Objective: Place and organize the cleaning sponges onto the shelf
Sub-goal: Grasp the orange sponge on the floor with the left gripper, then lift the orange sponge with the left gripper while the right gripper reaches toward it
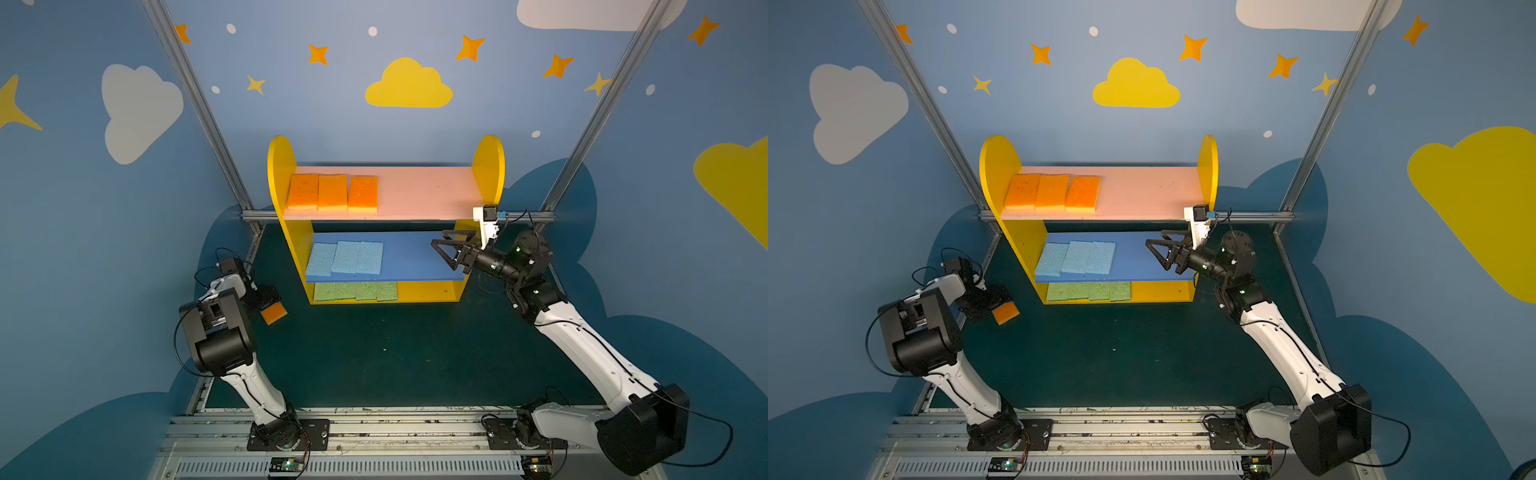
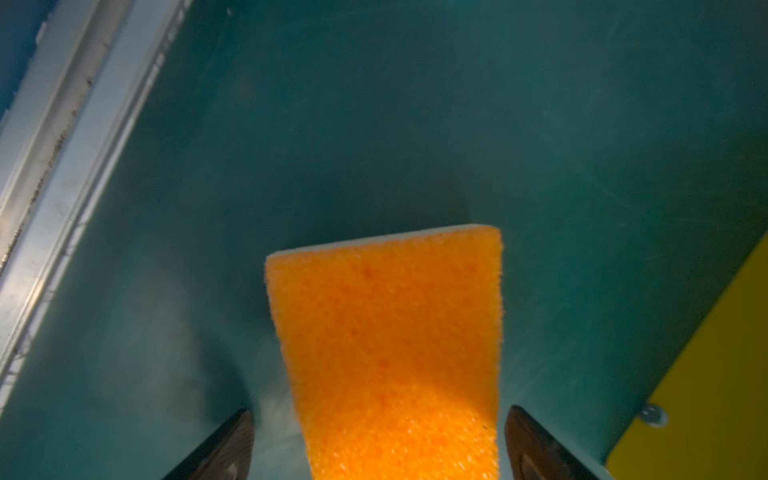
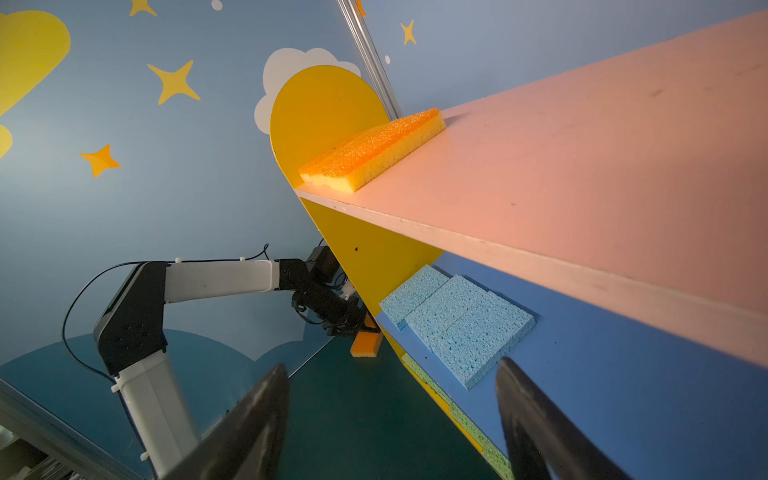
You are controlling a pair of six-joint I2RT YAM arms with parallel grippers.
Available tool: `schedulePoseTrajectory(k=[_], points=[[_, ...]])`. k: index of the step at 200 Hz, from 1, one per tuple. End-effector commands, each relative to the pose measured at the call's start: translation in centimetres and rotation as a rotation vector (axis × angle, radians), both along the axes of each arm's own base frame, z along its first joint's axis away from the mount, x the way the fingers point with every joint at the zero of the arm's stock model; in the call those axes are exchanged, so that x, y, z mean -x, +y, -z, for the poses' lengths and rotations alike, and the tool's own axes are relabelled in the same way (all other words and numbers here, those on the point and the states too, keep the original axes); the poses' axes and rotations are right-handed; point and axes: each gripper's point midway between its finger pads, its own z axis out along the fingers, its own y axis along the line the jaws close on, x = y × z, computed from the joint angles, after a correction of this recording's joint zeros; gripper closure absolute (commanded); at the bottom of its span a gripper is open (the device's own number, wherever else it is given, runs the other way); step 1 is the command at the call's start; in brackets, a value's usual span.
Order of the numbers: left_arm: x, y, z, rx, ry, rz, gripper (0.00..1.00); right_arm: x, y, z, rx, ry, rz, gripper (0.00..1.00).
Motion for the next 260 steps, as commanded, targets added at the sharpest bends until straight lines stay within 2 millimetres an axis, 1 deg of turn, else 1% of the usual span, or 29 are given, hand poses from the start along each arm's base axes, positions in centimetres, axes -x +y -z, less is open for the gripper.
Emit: schedulePoseTrajectory(k=[1,31,54,78,94,122,132,156,174,187,202,222,242,260], points=[[-0.2,0.4,-0.2,-0.027,0.021,0.004,0.07,-0.3,0.0,0.3,-0.011,0.005,-0.007,0.23],[0.2,0.8,0.8,-0.078,0.109,0.001,0.08,-0.7,0.0,0.6,-0.011,0.015,-0.006,0.23],[0.6,1.0,1.3,-0.111,0.169,-0.005,0.13,-0.7,-0.1,0.7,-0.011,0.019,-0.002,0.23],[0.7,1.1,1.3,-0.140,0.184,-0.022,0.18,-0.9,-0.2,0.8,-0.011,0.020,0.003,0.23],[0.6,1.0,1.0,-0.144,0.172,-0.031,0.23,-0.9,-0.3,0.8,-0.010,0.019,0.006,0.23],[0.2,0.1,0.2,-0.140,0.135,-0.029,0.30,-1.0,-0.2,1.0,0.000,0.030,0.004,0.22],[0.1,0.0,-0.4,-0.144,0.119,-0.028,0.32,-0.8,-0.1,1.0,-0.003,0.055,-0.008,0.22],[0.0,-0.5,-2.3,-0.138,0.070,-0.040,0.32,0.4,0.4,0.9,0.014,0.075,-0.040,0.22],[-0.2,-1.5,-3.9,-0.104,0.016,-0.042,0.33,1.6,1.2,0.8,0.038,0.068,-0.051,0.22],[-0.2,-2.5,-5.5,-0.079,-0.040,-0.035,0.33,2.7,1.9,0.8,0.075,0.048,-0.050,0.22],[0.0,-3.7,-7.4,-0.055,-0.085,-0.007,0.33,4.6,3.1,0.9,0.145,0.002,-0.067,0.22],[0.8,-5.3,-9.6,-0.028,-0.115,0.016,0.33,7.6,4.8,0.9,0.250,-0.116,-0.099,0.21],[1.5,-7.9,-12.4,0.039,-0.191,0.045,0.33,10.4,5.9,0.8,0.322,-0.265,-0.118,0.18],[2.4,-10.1,-14.8,0.078,-0.240,0.091,0.33,12.7,7.3,1.8,0.412,-0.386,-0.163,0.16]])
